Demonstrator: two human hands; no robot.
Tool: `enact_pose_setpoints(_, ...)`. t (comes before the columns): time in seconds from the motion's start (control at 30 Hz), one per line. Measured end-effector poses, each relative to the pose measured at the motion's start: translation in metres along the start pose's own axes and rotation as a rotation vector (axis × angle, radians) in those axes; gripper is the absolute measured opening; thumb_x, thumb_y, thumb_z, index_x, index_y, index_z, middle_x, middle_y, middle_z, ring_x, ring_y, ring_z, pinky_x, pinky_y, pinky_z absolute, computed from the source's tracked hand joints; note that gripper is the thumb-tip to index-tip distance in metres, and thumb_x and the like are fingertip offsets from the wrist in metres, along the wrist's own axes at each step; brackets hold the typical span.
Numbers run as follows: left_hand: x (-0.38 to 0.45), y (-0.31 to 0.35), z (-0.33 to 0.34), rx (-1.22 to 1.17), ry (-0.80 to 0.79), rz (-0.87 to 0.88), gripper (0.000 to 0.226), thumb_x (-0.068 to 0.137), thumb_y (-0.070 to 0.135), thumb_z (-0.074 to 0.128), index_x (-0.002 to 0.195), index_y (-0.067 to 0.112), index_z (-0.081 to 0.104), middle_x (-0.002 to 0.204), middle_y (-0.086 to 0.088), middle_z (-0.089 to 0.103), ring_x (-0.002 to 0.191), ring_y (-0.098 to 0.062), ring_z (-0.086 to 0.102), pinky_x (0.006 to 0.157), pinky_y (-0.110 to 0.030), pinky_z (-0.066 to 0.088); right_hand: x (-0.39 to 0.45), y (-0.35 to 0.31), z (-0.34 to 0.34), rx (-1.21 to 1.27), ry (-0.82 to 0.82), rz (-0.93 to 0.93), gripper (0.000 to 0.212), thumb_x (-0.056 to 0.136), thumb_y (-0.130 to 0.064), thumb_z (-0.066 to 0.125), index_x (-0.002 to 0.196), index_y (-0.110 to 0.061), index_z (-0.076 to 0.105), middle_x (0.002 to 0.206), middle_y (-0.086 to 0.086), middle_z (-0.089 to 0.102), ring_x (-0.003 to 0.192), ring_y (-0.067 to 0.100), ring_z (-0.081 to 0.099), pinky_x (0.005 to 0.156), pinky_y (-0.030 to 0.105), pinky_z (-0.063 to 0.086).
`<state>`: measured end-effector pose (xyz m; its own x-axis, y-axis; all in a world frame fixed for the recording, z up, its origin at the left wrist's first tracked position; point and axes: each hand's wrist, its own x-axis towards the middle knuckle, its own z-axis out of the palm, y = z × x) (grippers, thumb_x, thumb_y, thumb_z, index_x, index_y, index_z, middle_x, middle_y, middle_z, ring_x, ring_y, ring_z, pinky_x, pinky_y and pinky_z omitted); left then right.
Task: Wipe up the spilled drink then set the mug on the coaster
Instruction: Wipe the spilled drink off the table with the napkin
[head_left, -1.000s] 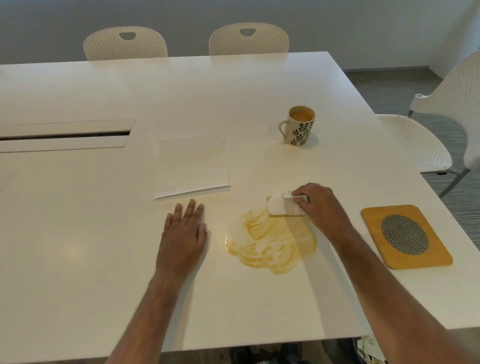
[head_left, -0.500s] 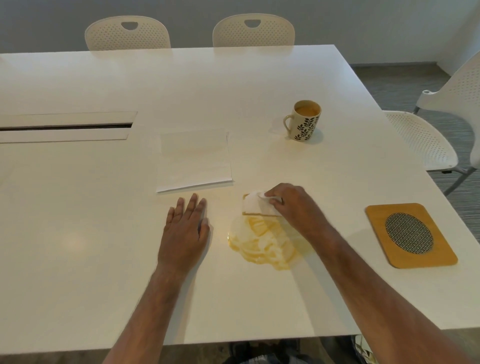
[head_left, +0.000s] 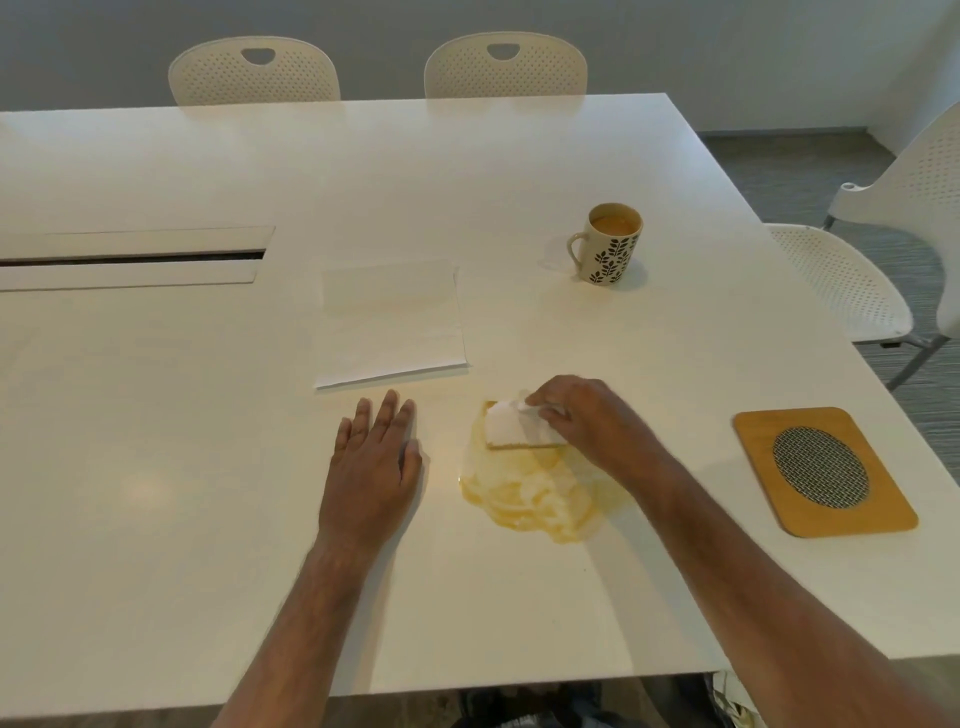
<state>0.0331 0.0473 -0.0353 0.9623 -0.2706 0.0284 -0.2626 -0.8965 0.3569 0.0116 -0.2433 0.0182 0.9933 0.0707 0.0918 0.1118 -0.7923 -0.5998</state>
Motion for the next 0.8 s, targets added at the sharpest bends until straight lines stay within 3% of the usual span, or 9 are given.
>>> enact_pose_setpoints(0.13, 0.001, 0.0, -0.002, 0.009, 0.01, 0.001, 0.063, 0.101, 0.038, 0.029, 0.162, 0.024, 0.04, 0.173, 0.003, 0.027, 0.162, -0.026, 0.018, 0.132, -0.047, 0.013, -0.011, -0.018, 0.024, 0.01, -0.12, -0.153, 0.024, 0.093, -0.002, 0.069, 0.114, -0.01, 0.079, 0.116, 0.001, 0.076, 0.111, 0.016, 0.069, 0.102, 0.027, 0.05)
enact_pose_setpoints(0.27, 0.0, 0.002, -0.002, 0.013, 0.002, 0.004, 0.063, 0.102, 0.038, 0.029, 0.162, 0.023, 0.04, 0.173, 0.002, 0.027, 0.162, -0.027, 0.018, 0.132, -0.047, 0.013, -0.021, -0.01, 0.005, 0.042, -0.329, -0.115, 0.031, 0.089, -0.002, 0.069, 0.11, -0.022, 0.082, 0.11, -0.011, 0.077, 0.096, -0.005, 0.064, 0.083, 0.005, 0.042)
enact_pose_setpoints(0.33, 0.0, 0.002, -0.002, 0.011, 0.0, 0.001, 0.063, 0.102, 0.038, 0.029, 0.162, 0.023, 0.039, 0.173, 0.003, 0.026, 0.162, -0.027, 0.017, 0.132, -0.047, 0.013, -0.022, 0.001, -0.011, 0.041, -0.313, -0.065, 0.031, 0.088, -0.001, 0.069, 0.108, -0.021, 0.082, 0.107, -0.011, 0.077, 0.094, -0.006, 0.063, 0.081, 0.006, 0.041)
enact_pose_setpoints(0.43, 0.0, 0.003, -0.003, 0.015, -0.001, -0.002, 0.063, 0.102, 0.037, 0.029, 0.162, 0.023, 0.039, 0.173, 0.002, 0.026, 0.162, -0.027, 0.018, 0.132, -0.047, 0.013, -0.023, 0.009, -0.018, 0.039, -0.093, -0.007, 0.022, 0.092, -0.001, 0.07, 0.106, -0.014, 0.081, 0.102, -0.005, 0.074, 0.089, -0.001, 0.066, 0.081, 0.017, 0.045)
enact_pose_setpoints(0.5, 0.0, 0.003, -0.003, 0.019, -0.001, -0.002, 0.063, 0.101, 0.037, 0.029, 0.162, 0.023, 0.039, 0.173, 0.002, 0.026, 0.162, -0.027, 0.018, 0.131, -0.047, 0.013, -0.024, -0.002, -0.007, 0.018, -0.029, -0.033, 0.019, 0.093, 0.001, 0.07, 0.106, -0.007, 0.081, 0.103, 0.004, 0.074, 0.095, 0.018, 0.071, 0.086, 0.027, 0.051)
enact_pose_setpoints(0.57, 0.0, 0.003, -0.003, 0.023, -0.002, -0.002, 0.063, 0.101, 0.038, 0.028, 0.162, 0.024, 0.039, 0.173, 0.003, 0.026, 0.162, -0.027, 0.017, 0.132, -0.047, 0.013, -0.029, -0.016, 0.009, -0.019, -0.106, -0.13, 0.021, 0.094, 0.001, 0.067, 0.11, -0.005, 0.079, 0.107, 0.007, 0.072, 0.1, 0.023, 0.07, 0.09, 0.029, 0.051)
enact_pose_setpoints(0.63, -0.001, 0.003, -0.003, 0.024, -0.007, 0.001, 0.064, 0.101, 0.038, 0.027, 0.163, 0.024, 0.037, 0.174, 0.003, 0.024, 0.163, -0.026, 0.015, 0.132, -0.046, 0.012, -0.039, -0.023, 0.018, -0.026, -0.227, -0.216, 0.023, 0.098, -0.005, 0.065, 0.116, -0.01, 0.078, 0.11, 0.002, 0.071, 0.1, 0.016, 0.067, 0.087, 0.019, 0.047)
enact_pose_setpoints(0.7, -0.001, 0.003, -0.004, 0.021, -0.008, 0.001, 0.064, 0.101, 0.038, 0.027, 0.163, 0.024, 0.037, 0.174, 0.003, 0.024, 0.163, -0.026, 0.014, 0.132, -0.046, 0.011, -0.046, -0.02, 0.015, -0.008, -0.322, -0.216, 0.023, 0.099, -0.008, 0.066, 0.117, -0.015, 0.079, 0.109, -0.005, 0.071, 0.096, 0.005, 0.064, 0.082, 0.009, 0.042)
enact_pose_setpoints(0.8, -0.001, 0.004, -0.004, 0.013, -0.001, -0.001, 0.063, 0.102, 0.037, 0.028, 0.163, 0.023, 0.037, 0.173, 0.003, 0.025, 0.163, -0.026, 0.015, 0.132, -0.047, 0.011, -0.048, -0.007, -0.006, 0.031, -0.365, -0.153, 0.023, 0.096, -0.004, 0.069, 0.114, -0.014, 0.08, 0.109, -0.003, 0.073, 0.093, 0.001, 0.061, 0.082, 0.007, 0.041)
